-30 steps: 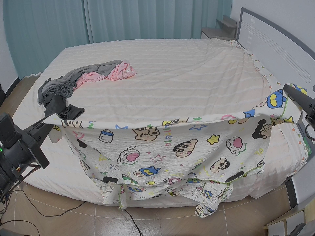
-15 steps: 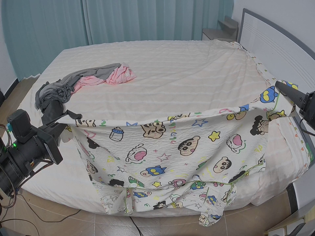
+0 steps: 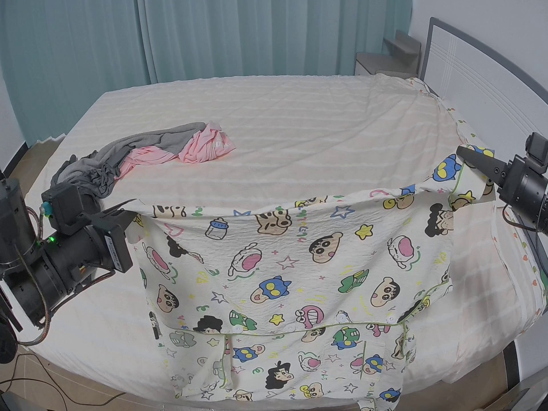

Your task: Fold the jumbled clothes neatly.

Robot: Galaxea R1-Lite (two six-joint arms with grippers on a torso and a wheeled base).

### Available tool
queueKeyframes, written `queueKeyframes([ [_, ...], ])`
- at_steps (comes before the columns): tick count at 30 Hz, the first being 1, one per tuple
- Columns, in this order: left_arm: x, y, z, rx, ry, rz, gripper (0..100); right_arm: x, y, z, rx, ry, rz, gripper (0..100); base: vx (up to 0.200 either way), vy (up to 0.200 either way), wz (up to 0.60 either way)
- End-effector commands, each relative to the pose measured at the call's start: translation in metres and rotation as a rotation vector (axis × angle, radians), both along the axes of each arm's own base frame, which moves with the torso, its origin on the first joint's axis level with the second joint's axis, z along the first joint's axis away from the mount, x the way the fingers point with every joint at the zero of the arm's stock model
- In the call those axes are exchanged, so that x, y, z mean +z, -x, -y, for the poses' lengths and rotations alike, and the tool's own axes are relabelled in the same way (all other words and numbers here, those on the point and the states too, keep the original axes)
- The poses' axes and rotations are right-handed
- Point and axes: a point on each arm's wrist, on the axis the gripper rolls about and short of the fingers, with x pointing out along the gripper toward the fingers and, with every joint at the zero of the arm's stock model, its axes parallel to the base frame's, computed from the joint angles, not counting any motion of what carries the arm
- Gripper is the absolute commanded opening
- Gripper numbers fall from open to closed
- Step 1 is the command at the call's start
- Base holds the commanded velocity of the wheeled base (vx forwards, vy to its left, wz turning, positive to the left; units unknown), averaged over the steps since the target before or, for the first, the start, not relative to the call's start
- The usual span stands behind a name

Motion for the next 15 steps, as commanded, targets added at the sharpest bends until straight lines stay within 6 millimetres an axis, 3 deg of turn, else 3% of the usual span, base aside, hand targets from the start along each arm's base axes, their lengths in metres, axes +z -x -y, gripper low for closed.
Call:
queueKeyframes([
  [1, -0.017, -0.025, 0.009, 0.013, -0.01, -0.063, 0, -0.022, -0.028, -0.003, -0.011, 0.009, -0.066, 0, 0.0, 0.0, 0.0],
  [11, -0.055, -0.077, 0.022, 0.06, 0.002, -0.08, 0, -0.051, -0.064, -0.006, -0.025, 0.019, -0.133, 0, 0.0, 0.0, 0.0],
  [15, -0.059, -0.078, 0.022, 0.067, 0.045, -0.086, 0, -0.05, -0.065, -0.005, -0.03, 0.01, -0.101, 0, 0.0, 0.0, 0.0],
])
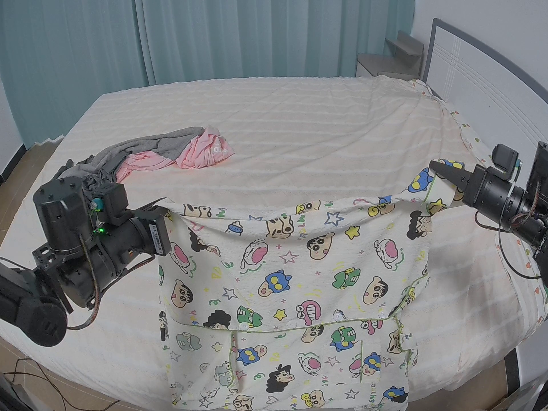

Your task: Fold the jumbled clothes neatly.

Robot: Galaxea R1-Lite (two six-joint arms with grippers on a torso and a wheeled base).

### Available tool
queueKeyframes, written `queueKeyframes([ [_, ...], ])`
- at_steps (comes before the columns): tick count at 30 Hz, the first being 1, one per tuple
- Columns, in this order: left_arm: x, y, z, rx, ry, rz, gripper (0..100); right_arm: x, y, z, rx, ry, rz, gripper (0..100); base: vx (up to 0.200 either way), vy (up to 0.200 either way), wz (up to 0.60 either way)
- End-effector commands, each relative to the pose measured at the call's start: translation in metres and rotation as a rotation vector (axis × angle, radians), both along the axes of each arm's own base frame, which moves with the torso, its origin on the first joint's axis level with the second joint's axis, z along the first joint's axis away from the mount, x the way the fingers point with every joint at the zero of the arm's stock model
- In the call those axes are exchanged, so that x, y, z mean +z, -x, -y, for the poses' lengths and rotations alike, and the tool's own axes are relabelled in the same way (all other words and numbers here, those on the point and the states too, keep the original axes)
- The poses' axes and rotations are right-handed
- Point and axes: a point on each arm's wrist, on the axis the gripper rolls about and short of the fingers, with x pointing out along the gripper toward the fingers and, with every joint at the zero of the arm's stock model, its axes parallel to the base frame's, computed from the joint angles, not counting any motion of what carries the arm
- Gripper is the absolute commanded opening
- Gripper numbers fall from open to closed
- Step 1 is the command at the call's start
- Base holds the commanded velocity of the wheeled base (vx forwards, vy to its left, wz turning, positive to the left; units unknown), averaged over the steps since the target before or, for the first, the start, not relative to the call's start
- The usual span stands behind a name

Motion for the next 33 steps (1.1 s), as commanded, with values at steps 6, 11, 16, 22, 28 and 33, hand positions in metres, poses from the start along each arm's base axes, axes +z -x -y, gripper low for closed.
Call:
queueKeyframes([
  [6, -0.023, -0.009, 0.002, 0.012, 0.03, -0.079, 0, -0.013, -0.014, 0.002, -0.017, 0.003, -0.027, 0, 0.0, 0.0, 0.0],
  [11, -0.023, -0.011, 0.002, 0.012, 0.025, -0.077, 0, -0.018, -0.017, 0.002, -0.019, 0.004, -0.044, 0, 0.0, 0.0, 0.0],
  [16, -0.024, -0.012, 0.003, 0.009, 0.025, -0.077, 0, -0.019, -0.018, 0.003, -0.023, 0.005, -0.048, 0, 0.0, 0.0, 0.0],
  [22, -0.029, -0.016, 0.004, 0.013, 0.018, -0.093, 0, -0.021, -0.021, 0.004, -0.027, 0.006, -0.054, 0, 0.0, 0.0, 0.0],
  [28, -0.032, -0.019, 0.005, 0.013, 0.015, -0.1, 0, -0.021, -0.022, 0.005, -0.028, 0.006, -0.054, 0, 0.0, 0.0, 0.0],
  [33, -0.033, -0.02, 0.006, 0.013, 0.012, -0.102, 0, -0.021, -0.022, 0.005, -0.028, 0.006, -0.054, 0, 0.12, 0.0, 0.0],
])
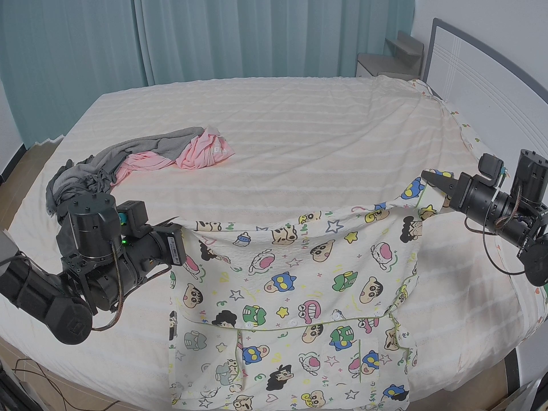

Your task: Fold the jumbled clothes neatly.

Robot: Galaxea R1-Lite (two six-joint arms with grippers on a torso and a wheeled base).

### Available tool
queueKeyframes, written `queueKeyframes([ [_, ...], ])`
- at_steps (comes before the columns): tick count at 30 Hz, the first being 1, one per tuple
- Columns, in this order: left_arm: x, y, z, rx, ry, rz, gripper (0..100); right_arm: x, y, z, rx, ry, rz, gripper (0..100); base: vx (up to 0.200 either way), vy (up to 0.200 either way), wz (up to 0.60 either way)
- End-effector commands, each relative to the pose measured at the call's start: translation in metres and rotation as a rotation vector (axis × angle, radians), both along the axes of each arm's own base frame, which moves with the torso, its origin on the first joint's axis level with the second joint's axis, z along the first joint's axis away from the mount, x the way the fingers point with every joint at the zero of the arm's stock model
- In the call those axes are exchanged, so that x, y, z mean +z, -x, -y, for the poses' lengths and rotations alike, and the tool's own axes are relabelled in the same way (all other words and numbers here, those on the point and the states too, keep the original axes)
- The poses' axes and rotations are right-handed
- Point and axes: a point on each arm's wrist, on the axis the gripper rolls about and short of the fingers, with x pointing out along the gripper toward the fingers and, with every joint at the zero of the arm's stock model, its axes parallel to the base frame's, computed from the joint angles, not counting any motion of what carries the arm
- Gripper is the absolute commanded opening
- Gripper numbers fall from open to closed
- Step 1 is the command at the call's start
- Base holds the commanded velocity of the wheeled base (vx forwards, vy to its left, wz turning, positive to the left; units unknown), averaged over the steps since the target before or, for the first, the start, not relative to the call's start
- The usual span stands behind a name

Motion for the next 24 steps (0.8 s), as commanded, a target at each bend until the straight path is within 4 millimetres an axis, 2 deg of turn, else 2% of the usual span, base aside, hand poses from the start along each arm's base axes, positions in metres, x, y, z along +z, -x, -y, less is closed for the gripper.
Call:
queueKeyframes([
  [1, -0.001, -0.001, 0.001, 0.001, -0.001, -0.003, 0, 0.0, 0.0, 0.0, 0.001, 0.0, 0.002, 0, 0.2, 0.0, 0.0],
  [16, -0.009, -0.002, 0.001, -0.005, -0.008, -0.031, 0, -0.005, -0.001, 0.001, -0.002, 0.003, -0.018, 0, 0.187, 0.0, 0.0],
  [24, -0.058, -0.027, 0.003, 0.024, -0.055, -0.159, 0, -0.038, -0.023, 0.003, -0.021, 0.018, -0.126, 0, 0.0, 0.0, 0.0],
])
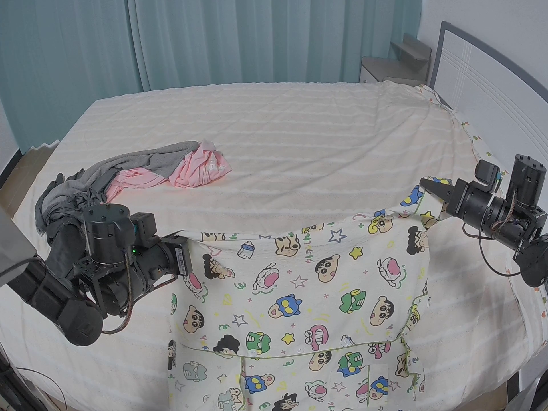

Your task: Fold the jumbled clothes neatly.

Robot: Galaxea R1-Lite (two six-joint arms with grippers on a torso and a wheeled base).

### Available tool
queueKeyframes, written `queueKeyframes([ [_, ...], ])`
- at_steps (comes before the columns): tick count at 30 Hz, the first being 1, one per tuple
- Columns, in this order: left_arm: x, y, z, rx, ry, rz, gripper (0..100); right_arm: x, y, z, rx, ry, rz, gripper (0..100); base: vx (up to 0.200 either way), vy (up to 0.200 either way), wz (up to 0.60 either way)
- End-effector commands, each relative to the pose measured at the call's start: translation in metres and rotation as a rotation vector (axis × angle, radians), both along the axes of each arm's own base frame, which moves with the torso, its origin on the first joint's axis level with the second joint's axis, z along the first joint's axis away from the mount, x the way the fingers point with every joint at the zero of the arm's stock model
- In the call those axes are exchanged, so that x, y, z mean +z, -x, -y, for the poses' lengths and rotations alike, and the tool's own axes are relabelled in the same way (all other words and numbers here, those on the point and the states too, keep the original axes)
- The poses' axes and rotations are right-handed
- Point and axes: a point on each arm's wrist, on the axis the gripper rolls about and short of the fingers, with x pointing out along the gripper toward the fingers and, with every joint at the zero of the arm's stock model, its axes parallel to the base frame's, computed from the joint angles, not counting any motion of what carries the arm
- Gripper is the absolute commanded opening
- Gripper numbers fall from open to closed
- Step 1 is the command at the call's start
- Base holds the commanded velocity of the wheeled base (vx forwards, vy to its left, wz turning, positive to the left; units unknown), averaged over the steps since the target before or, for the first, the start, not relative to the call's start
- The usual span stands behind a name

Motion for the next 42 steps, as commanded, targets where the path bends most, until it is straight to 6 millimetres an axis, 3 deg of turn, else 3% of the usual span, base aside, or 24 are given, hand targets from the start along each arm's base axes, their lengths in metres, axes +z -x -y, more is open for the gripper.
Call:
queueKeyframes([
  [1, -0.032, -0.019, 0.001, 0.026, -0.025, -0.072, 0, -0.023, -0.016, 0.0, -0.006, 0.01, -0.074, 0, 0.0, 0.0, 0.0],
  [6, -0.062, -0.051, 0.003, 0.07, 0.007, -0.065, 0, -0.048, -0.037, -0.003, -0.009, 0.019, -0.133, 0, 0.0, 0.0, 0.0],
  [12, -0.081, -0.075, 0.007, 0.109, 0.053, -0.059, 0, -0.075, -0.06, -0.006, -0.014, 0.016, -0.119, 0, 0.0, 0.0, 0.0],
  [15, -0.099, -0.095, 0.009, 0.141, 0.051, -0.058, 0, -0.099, -0.086, -0.009, -0.045, 0.011, -0.11, 0, 0.0, 0.0, 0.0],
  [19, -0.117, -0.113, 0.014, 0.163, 0.047, -0.049, 0, -0.119, -0.105, -0.01, -0.07, 0.003, -0.13, 0, 0.0, 0.0, 0.0],
  [25, -0.129, -0.131, 0.019, 0.178, 0.066, -0.027, 0, -0.135, -0.124, -0.005, -0.095, 0.001, -0.141, 0, 0.0, 0.0, 0.0],
  [26, -0.13, -0.133, 0.021, 0.179, 0.079, -0.023, 100, -0.138, -0.126, -0.005, -0.095, 0.002, -0.144, 100, 0.0, 0.0, 0.0],
  [29, -0.132, -0.139, 0.02, 0.197, 0.1, -0.01, 100, -0.142, -0.131, -0.003, -0.102, -0.004, -0.144, 100, 0.0, 0.0, 0.0],
  [42, -0.129, -0.151, -0.003, 0.298, 0.117, 0.064, 100, -0.126, -0.141, 0.022, -0.212, -0.253, -0.209, 100, 0.0, 0.0, 0.0],
])
